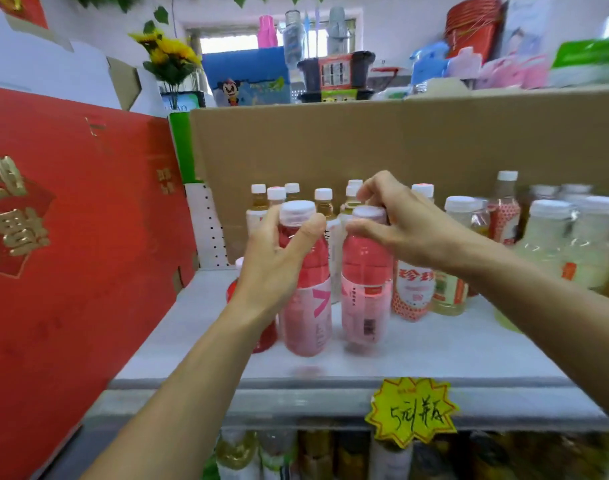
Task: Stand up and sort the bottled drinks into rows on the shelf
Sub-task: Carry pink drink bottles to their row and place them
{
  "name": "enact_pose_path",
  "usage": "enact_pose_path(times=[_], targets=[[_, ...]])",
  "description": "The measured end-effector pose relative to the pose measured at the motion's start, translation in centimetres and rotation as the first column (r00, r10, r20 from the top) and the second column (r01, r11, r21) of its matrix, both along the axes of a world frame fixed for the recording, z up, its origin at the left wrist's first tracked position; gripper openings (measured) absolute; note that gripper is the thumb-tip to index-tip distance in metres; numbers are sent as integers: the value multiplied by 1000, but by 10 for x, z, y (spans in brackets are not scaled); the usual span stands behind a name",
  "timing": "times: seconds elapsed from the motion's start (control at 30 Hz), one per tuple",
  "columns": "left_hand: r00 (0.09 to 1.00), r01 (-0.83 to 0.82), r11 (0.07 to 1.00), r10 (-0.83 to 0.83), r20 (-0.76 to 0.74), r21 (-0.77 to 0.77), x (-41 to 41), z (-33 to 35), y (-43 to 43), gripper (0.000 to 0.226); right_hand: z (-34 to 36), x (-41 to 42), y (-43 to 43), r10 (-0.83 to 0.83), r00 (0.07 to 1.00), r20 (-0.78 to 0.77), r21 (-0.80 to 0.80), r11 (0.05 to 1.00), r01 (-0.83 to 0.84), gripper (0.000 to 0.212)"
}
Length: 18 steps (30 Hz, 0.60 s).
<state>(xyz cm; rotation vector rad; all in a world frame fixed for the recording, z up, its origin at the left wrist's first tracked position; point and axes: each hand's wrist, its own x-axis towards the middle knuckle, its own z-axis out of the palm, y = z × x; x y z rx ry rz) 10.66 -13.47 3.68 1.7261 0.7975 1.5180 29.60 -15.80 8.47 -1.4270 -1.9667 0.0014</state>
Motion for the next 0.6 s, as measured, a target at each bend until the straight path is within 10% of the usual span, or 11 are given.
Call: enact_pose_path(times=[0.43, 0.6], targets=[[999, 37, 997, -37, 7, -72, 29, -34, 16, 23, -74, 19, 5, 19, 883, -470, 2, 1000, -20, 45], [1000, 9, 996, -10, -4, -94, 26, -61, 10, 63, -124, 7, 2, -14, 794, -608, -69, 997, -35, 64]])
